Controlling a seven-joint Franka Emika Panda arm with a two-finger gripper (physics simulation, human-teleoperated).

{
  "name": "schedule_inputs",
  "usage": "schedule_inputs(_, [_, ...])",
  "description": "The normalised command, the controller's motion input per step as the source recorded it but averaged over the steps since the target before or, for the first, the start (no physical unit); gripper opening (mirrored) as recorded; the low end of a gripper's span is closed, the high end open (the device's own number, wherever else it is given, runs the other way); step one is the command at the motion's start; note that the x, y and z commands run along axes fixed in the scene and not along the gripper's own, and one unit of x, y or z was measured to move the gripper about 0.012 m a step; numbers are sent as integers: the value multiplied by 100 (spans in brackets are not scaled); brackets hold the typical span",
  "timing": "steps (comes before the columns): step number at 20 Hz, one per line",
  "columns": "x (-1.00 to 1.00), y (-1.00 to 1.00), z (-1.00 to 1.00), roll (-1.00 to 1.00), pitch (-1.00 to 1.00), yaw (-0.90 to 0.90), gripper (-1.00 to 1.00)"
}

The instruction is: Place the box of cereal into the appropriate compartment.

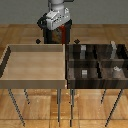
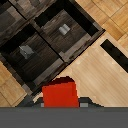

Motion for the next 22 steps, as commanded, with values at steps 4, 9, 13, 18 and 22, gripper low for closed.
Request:
schedule_inputs(4, [0,100,0,0,0,0,-100])
schedule_inputs(9, [0,100,0,0,0,0,-100])
schedule_inputs(13, [0,100,0,0,0,0,-100])
schedule_inputs(18, [0,100,0,0,0,0,-100])
schedule_inputs(22, [0,100,0,0,0,0,-100])
